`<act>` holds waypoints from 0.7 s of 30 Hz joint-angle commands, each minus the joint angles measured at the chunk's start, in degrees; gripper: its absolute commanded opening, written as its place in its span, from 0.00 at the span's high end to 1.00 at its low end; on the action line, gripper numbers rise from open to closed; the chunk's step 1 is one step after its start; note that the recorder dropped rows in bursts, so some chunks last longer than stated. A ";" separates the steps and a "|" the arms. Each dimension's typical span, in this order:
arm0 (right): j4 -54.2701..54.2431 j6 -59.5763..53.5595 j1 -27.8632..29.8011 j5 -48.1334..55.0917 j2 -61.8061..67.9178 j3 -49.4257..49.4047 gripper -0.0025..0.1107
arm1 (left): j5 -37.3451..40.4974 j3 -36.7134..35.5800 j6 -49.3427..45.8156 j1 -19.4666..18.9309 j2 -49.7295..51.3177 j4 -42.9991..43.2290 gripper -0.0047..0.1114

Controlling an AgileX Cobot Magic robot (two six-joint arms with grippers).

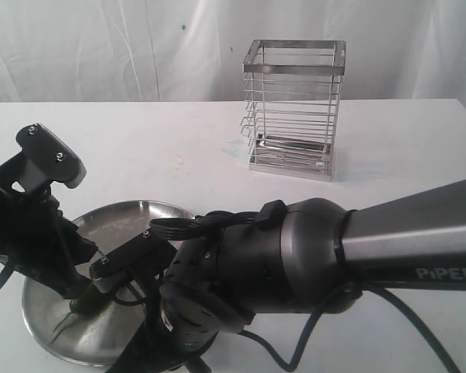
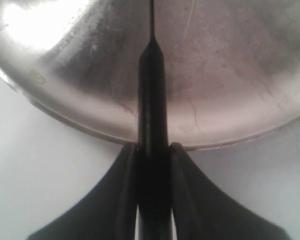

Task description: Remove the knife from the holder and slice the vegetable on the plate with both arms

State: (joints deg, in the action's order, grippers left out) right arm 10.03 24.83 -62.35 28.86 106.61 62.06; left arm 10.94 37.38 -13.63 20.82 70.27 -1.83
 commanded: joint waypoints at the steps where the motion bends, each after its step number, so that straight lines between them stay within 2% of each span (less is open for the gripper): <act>1: 0.05 -0.70 0.20 -0.92 -0.12 0.17 0.98 | 0.00 -0.26 1.85 -0.08 1.30 -0.25 0.49; 21: 0.05 -0.49 0.40 -2.01 -0.12 0.17 0.98 | -0.42 -0.26 1.85 -0.08 1.46 -0.25 0.50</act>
State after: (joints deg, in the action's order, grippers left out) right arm 10.03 24.83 -62.33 28.01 106.61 62.06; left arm 10.65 37.38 -12.53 20.82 71.74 -1.83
